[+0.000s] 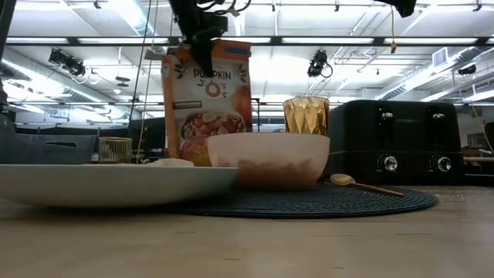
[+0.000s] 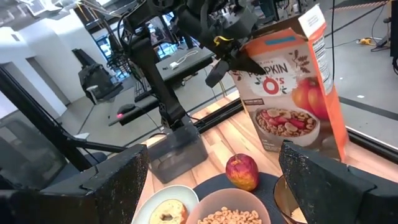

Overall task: Arrange a breakfast setting
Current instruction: Pour the cereal from the cereal box into the orange bowl, then return to Home Position

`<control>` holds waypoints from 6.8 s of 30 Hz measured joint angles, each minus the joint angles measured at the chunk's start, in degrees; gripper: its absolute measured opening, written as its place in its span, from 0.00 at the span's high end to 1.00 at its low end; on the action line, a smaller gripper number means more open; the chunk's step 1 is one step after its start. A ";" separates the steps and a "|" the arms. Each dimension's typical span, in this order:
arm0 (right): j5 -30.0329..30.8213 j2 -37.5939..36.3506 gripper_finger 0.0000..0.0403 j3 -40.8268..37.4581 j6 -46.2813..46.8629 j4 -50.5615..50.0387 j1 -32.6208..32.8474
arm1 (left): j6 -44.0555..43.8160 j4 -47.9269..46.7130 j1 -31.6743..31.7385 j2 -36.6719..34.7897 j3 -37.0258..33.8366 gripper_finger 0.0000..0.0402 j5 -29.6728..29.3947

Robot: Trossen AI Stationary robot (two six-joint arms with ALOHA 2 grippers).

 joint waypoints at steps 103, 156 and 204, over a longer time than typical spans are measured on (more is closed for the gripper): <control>-3.10 -0.02 0.10 0.00 2.53 -0.02 0.06 | 7.08 -1.26 0.84 -0.80 -0.28 0.98 -7.93; -11.05 0.00 0.10 0.00 6.21 0.42 0.30 | 10.12 -2.55 -1.95 2.28 -0.09 0.96 -14.17; -8.57 4.83 0.14 -0.02 -4.26 5.77 1.96 | -10.83 -10.66 -23.36 -9.13 28.63 0.42 8.12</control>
